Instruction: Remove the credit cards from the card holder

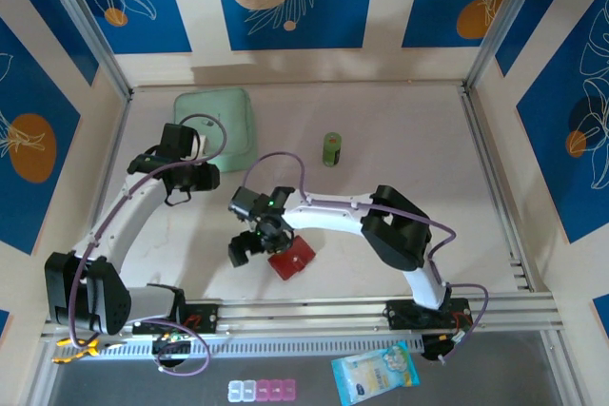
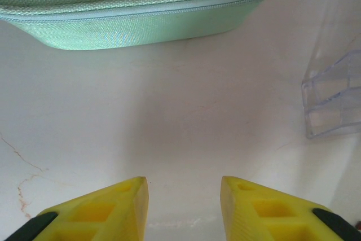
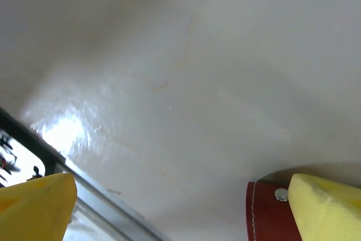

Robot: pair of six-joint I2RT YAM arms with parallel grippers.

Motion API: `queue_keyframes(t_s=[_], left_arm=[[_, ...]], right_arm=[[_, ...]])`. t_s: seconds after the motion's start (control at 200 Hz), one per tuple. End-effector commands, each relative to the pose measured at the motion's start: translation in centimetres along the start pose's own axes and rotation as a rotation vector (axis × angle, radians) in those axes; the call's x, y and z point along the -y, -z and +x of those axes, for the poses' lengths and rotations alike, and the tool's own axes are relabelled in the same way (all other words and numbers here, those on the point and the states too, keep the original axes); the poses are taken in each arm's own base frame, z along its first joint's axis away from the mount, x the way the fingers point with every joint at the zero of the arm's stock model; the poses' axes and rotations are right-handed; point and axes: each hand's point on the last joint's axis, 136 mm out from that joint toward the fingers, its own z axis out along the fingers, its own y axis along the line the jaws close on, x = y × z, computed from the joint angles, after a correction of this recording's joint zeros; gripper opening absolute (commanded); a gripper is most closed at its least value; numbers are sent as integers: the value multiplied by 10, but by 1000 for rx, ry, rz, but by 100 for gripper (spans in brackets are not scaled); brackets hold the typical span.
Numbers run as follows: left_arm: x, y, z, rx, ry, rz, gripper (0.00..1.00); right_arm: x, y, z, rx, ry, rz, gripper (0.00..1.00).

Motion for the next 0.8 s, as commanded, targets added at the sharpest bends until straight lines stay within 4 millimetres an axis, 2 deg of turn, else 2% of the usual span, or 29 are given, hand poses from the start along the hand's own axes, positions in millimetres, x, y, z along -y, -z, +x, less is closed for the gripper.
queue_keyframes(t_s=[0.0,0.18,0.3,0.505,0.665,0.795], left_arm=[[-6,2,2,2,18,-15,39],[-6,1,3,-2,20,-14,39],[-6,0,3,-4,22,-12,39],[-2,0,5,-10,26,9,43],[0,-1,14,-40,47,29,48],[1,-4,20,-50,61,44,51]], right_arm=[[-3,-4,27,-98,21,27,97],[4,-2,55,-148,19,80,97],[14,9,67,-149,-5,122,96],[34,39,64,-19,-145,183,96],[62,49,67,52,-342,292,96],[65,47,65,73,-349,299,97]])
